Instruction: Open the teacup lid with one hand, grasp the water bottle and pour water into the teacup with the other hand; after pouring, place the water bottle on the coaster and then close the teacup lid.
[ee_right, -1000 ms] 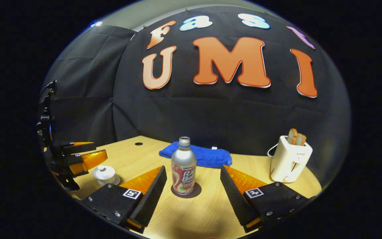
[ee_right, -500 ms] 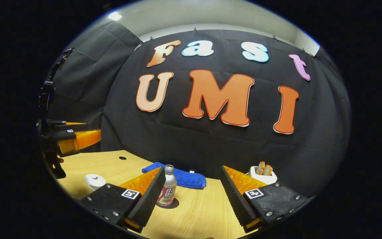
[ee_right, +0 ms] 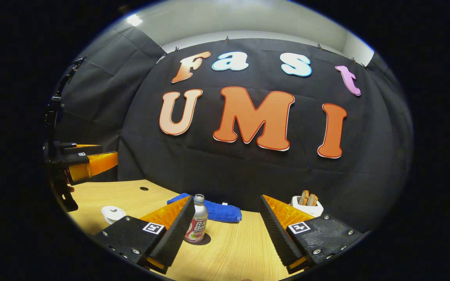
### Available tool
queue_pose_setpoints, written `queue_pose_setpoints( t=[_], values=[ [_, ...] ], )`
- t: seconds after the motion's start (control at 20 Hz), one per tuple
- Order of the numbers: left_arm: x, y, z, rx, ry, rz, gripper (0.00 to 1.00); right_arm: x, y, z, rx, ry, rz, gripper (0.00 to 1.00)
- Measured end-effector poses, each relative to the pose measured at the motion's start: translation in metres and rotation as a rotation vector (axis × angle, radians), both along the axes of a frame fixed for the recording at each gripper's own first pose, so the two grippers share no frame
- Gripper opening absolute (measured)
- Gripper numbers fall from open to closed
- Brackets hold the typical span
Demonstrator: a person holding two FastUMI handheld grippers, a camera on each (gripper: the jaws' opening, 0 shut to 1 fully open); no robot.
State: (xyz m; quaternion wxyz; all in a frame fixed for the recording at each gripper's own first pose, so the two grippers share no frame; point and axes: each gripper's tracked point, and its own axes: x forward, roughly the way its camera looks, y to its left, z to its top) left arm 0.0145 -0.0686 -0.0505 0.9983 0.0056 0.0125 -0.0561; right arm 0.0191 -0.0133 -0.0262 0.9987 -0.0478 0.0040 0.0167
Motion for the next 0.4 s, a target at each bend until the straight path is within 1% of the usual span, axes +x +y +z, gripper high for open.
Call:
queue_pose_setpoints(
  t=[0.05, 0.1, 0.15, 0.2, 0.25, 0.3, 0.4],
  values=[
    [-0.0006, 0.0003, -0.0015, 0.004, 0.002, 0.002, 1.0, -0.0002, -0.0012, -0.0002, 0.006, 0.0, 0.0, 0.99],
    [-0.0005, 0.0006, -0.0026, 0.008, 0.001, 0.005, 1.0, -0.0001, -0.0006, -0.0006, 0.009, 0.001, 0.002, 0.99],
    [0.0004, 0.0007, -0.0016, 0.009, 0.0, 0.005, 0.94, -0.0005, -0.0017, -0.0012, 0.013, 0.002, 0.0, 0.99],
    [0.0011, 0.0002, -0.0016, 0.008, -0.001, 0.005, 1.0, -0.0001, -0.0015, -0.0019, 0.014, 0.002, 0.001, 0.99],
    [0.0007, 0.0001, -0.0021, 0.007, -0.004, 0.006, 0.97, -0.0004, -0.0023, -0.0021, 0.014, 0.003, -0.001, 0.99],
    [0.0005, 0.0002, -0.0011, 0.008, -0.005, 0.006, 0.97, -0.0068, -0.0021, 0.0013, 0.014, 0.003, 0.001, 0.99],
    [0.0003, 0.0015, -0.0002, 0.012, -0.009, 0.01, 0.94, -0.0072, -0.0019, 0.001, 0.017, 0.003, 0.001, 0.99]
  ],
)
